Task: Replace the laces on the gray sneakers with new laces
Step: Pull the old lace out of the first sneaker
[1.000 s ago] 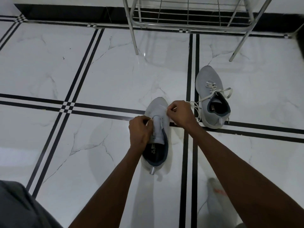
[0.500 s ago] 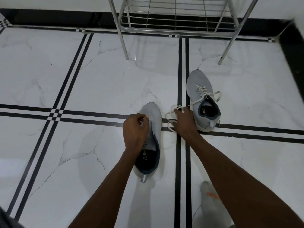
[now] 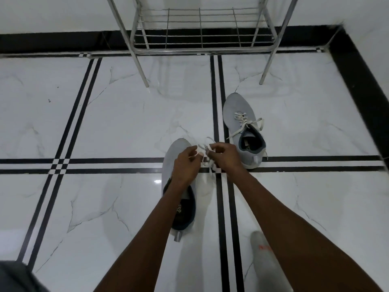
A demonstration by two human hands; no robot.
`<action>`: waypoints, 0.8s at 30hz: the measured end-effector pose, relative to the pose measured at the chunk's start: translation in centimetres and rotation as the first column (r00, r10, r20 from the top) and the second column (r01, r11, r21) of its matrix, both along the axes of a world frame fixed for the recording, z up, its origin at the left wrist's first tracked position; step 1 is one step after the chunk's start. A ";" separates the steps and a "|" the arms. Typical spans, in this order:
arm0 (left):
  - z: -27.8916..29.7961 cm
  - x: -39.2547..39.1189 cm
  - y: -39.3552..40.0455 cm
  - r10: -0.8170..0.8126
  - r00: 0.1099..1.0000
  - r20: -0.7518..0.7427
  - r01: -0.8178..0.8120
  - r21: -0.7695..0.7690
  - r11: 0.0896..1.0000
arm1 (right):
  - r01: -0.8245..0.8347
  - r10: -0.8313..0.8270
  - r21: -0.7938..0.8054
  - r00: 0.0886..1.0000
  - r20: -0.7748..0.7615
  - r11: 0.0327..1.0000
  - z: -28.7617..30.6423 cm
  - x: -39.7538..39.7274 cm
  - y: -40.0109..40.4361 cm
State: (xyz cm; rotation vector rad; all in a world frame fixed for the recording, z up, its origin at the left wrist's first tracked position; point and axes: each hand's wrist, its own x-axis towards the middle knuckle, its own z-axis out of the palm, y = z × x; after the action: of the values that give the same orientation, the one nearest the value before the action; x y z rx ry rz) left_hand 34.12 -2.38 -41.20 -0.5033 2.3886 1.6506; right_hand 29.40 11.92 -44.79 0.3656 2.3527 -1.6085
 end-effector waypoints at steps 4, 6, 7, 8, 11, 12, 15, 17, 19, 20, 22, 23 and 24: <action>1.0 -0.6 2.1 0.043 0.998 -0.040 -0.030 0.276 0.961 | -0.005 -0.004 -0.125 0.997 -0.075 0.992 3.7 0.2 0.8; 2.3 -1.2 3.6 0.069 0.995 -0.066 -0.040 0.373 0.927 | 0.011 -0.028 -0.123 0.991 -0.133 0.992 5.9 0.1 2.0; 3.0 -1.6 4.7 0.062 0.995 -0.078 -0.025 0.403 0.915 | 0.045 -0.064 -0.131 0.987 -0.145 0.990 6.9 0.0 3.1; 3.7 -2.1 5.9 0.044 0.995 -0.089 -0.002 0.420 0.907 | 0.083 -0.105 -0.147 0.983 -0.151 0.986 7.8 -0.2 4.5; 5.4 -3.7 10.9 -0.080 0.990 -0.113 0.123 0.448 0.886 | 0.188 -0.203 -0.095 0.960 -0.195 0.978 9.3 -0.5 10.0; 5.6 -4.1 12.5 -0.120 0.986 -0.113 0.159 0.453 0.877 | 0.223 -0.233 -0.069 0.950 -0.209 0.972 9.2 -0.5 11.7; 5.2 -4.8 18.0 -0.245 0.969 -0.012 0.219 0.496 0.840 | 0.356 -0.348 0.016 0.919 -0.186 0.934 8.2 -0.2 16.6; 3.8 -4.9 20.8 -0.317 0.945 0.087 0.224 0.534 0.815 | 0.405 -0.394 0.068 0.909 -0.132 0.912 7.0 0.2 18.7; 2.0 -5.0 23.4 -0.362 0.917 0.170 0.227 0.522 0.822 | 0.429 -0.421 0.109 0.903 -0.092 0.897 5.3 0.3 20.8; 1.1 -5.2 24.2 -0.367 0.909 0.195 0.226 0.510 0.830 | 0.431 -0.424 0.131 0.902 -0.078 0.893 4.3 0.3 21.5; -0.8 -5.5 25.2 -0.373 0.899 0.231 0.227 0.482 0.846 | 0.398 -0.393 0.213 0.917 -0.066 0.892 2.6 0.4 22.4; -1.4 -5.6 25.5 -0.372 0.894 0.250 0.226 0.466 0.856 | 0.361 -0.359 0.266 0.932 -0.057 0.894 2.0 0.5 22.7; -2.3 -5.9 26.1 -0.367 0.891 0.268 0.221 0.448 0.866 | 0.324 -0.331 0.312 0.943 -0.033 0.893 1.5 0.5 23.1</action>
State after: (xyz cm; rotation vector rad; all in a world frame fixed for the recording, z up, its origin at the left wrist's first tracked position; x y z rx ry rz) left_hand 28.27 23.68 -43.53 -0.2947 1.7052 1.6850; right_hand 29.89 34.97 -43.34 0.8853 2.6428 -1.3369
